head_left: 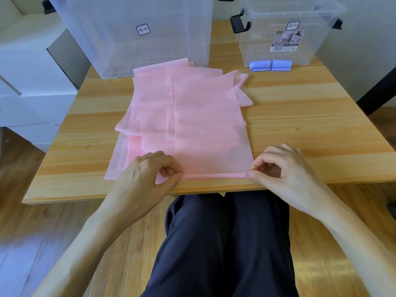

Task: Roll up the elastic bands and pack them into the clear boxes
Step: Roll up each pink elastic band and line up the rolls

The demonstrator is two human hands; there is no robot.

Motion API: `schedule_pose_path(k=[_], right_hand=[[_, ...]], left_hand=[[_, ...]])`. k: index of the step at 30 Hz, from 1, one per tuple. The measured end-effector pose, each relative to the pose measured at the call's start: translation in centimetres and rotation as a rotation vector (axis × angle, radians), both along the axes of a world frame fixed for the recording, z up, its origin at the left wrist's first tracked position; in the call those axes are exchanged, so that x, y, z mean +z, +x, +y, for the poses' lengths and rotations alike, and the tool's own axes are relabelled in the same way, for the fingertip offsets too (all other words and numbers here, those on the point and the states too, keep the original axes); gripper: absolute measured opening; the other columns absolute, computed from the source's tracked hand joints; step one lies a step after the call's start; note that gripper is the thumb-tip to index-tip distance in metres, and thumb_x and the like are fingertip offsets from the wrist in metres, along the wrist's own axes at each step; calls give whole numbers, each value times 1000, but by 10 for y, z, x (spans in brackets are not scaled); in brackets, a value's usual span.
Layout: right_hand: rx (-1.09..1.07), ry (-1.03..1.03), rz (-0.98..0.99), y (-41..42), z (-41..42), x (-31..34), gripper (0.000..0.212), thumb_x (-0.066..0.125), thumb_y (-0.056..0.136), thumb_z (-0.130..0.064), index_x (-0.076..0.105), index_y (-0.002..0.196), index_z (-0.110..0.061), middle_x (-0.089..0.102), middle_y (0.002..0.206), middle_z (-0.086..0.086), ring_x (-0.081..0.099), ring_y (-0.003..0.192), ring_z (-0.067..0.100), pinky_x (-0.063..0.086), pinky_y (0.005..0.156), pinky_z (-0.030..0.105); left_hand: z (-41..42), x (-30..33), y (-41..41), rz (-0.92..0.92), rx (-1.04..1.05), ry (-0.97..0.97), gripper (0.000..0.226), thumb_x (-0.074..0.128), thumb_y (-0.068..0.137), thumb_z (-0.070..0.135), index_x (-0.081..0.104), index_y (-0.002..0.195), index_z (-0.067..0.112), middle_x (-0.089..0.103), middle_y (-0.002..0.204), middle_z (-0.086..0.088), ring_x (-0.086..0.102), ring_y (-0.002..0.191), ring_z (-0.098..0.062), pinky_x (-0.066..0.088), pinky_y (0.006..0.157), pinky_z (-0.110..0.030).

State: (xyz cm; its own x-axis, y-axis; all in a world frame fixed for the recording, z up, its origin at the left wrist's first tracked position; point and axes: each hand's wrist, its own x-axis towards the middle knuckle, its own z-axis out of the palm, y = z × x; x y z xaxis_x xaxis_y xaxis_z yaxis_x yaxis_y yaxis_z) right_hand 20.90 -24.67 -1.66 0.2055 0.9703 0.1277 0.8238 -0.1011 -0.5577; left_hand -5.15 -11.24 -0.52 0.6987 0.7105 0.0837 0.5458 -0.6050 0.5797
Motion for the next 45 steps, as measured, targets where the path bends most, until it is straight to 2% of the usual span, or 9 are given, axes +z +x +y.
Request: schedule_pose_path(k=[6, 11, 17, 20, 26, 31, 38, 42, 45], right_hand=[[-10, 35, 35, 1, -1, -2, 9, 66, 82, -42, 65, 76, -36, 61, 81, -16, 48, 92, 5, 26, 87, 12], [-8, 87, 42, 3, -8, -5, 10, 69, 80, -45, 71, 85, -37, 60, 85, -15, 47, 94, 2, 25, 88, 13], [-49, 123, 31, 2, -8, -9, 26, 57, 82, -52, 74, 87, -32, 59, 84, -16, 46, 93, 1, 25, 87, 12], [-40, 95, 13, 2, -9, -6, 28, 53, 85, -52, 73, 86, -32, 59, 84, -17, 45, 94, 1, 24, 87, 12], [-93, 33, 49, -2, -6, -2, 14, 62, 79, -49, 69, 78, -36, 61, 84, -16, 45, 94, 0, 26, 88, 15], [-94, 55, 80, -2, -4, -2, 6, 68, 78, -43, 65, 80, -38, 62, 83, -18, 47, 92, 1, 32, 87, 28], [-63, 113, 96, 1, -9, -7, 12, 67, 77, -48, 71, 85, -40, 59, 87, -18, 45, 97, -1, 29, 91, 18], [-80, 150, 81, 1, -4, -11, 26, 53, 80, -57, 70, 87, -39, 58, 85, -17, 44, 96, 1, 31, 89, 22], [-79, 145, 63, 1, -2, -11, 25, 51, 82, -58, 68, 85, -39, 58, 86, -16, 44, 96, 2, 29, 91, 24]], left_hand=[[0, -3, 0, -30, -8, 34, 14, 65, 91, 21, 64, 89, 35, 60, 83, 15, 57, 89, -8, 44, 79, -20], [0, -10, -5, -45, -21, 104, 17, 55, 90, 37, 71, 95, 35, 57, 91, 18, 56, 90, -7, 43, 84, -25], [2, -11, -5, -72, 6, 49, 19, 53, 86, 53, 69, 92, 43, 58, 93, 19, 56, 94, -6, 38, 81, -14], [4, -7, -4, -75, -10, 13, 13, 55, 90, 49, 67, 87, 44, 60, 97, 20, 57, 94, -5, 41, 83, -17], [5, -2, -1, -73, -17, -5, 8, 62, 90, 30, 66, 88, 36, 62, 94, 22, 60, 91, -7, 49, 81, -28], [6, -6, 0, -87, -7, 23, 8, 63, 90, 28, 67, 89, 36, 60, 85, 17, 59, 89, -11, 50, 81, -34], [2, -8, -2, -101, -4, 59, 20, 54, 86, 39, 73, 92, 39, 60, 91, 19, 58, 92, -5, 47, 85, -31], [4, -9, 0, -103, 30, 35, 18, 59, 82, 52, 71, 88, 41, 60, 89, 19, 58, 91, -3, 45, 83, -26], [6, -8, 4, -108, 64, 5, 5, 66, 87, 44, 68, 83, 43, 59, 92, 21, 57, 88, -4, 43, 80, -22]])
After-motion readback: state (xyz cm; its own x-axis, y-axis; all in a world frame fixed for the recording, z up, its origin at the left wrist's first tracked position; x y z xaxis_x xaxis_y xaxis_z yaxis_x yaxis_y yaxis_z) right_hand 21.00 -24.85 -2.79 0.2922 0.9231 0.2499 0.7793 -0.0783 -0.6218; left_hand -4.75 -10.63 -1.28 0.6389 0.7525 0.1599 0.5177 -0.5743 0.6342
